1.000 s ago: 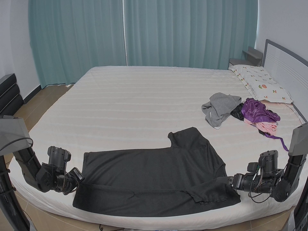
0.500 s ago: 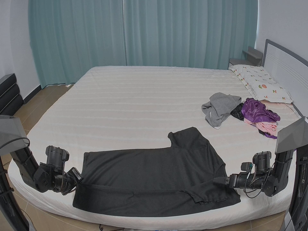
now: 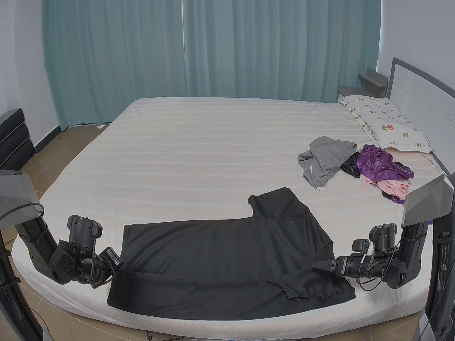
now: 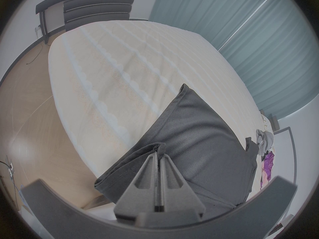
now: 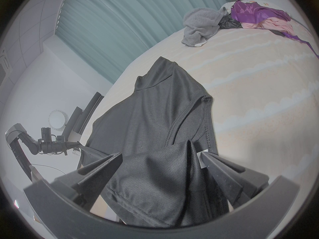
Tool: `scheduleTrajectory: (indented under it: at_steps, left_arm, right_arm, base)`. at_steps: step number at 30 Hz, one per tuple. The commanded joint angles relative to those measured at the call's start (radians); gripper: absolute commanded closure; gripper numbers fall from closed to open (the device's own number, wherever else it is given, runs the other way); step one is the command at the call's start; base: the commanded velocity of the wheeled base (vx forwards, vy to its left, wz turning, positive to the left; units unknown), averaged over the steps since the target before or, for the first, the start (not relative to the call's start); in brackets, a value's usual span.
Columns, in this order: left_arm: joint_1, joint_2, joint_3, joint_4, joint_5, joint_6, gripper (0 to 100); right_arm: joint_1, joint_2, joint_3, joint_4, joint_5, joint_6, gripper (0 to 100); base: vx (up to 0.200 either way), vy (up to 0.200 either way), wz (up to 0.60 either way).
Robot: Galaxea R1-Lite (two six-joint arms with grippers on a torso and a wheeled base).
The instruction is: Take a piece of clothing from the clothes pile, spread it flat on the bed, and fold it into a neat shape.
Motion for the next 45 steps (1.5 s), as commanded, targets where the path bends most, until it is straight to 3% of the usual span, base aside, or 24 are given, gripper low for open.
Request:
scheduleTrajectory:
  at_steps: [1,3,4,17,29,35,40,45]
  left_arm:
    - [0.001,0.002,0.000,-0.001,0.000,0.000,100]
    - [-0.001,0.002,0.000,-0.001,0.000,0.000,100]
    - [0.001,0.001,0.000,-0.001,0.000,0.000,100]
    - [0.001,-0.024,0.011,-0.001,0.000,0.003,100]
    - [0.002,-0.190,0.040,0.116,0.000,0.009,100]
    - [0.022,-0.277,0.069,0.139,-0.001,0.026,100]
    - [0.022,-0.322,0.115,0.148,-0.001,0.036,100]
    - [0.027,-0.363,0.150,0.150,0.000,0.053,100]
  right_arm:
    - [0.000,0.014,-0.007,-0.001,-0.001,0.000,0]
    - [0.000,0.014,-0.005,-0.001,-0.001,0.000,0]
    - [-0.001,0.013,-0.004,-0.001,-0.001,0.000,100]
    - [-0.033,-0.024,0.073,-0.047,0.016,-0.046,100]
    - [-0.075,-0.195,0.354,-0.268,0.100,-0.037,100]
    - [-0.133,-0.280,0.354,-0.152,0.119,-0.024,100]
    - [-0.119,-0.422,0.354,0.101,0.191,-0.110,100]
    - [-0.145,-0.526,0.354,0.238,0.200,-0.182,100]
  base:
    - [0.000,0.000,0.00]
    - [0.000,0.000,0.00]
    - [0.000,0.000,0.00]
    - [0.000,0.000,0.00]
    - [0.000,0.000,0.00]
    - [0.000,0.000,0.00]
    - [0.000,0.000,0.00]
    - [0.000,0.000,0.00]
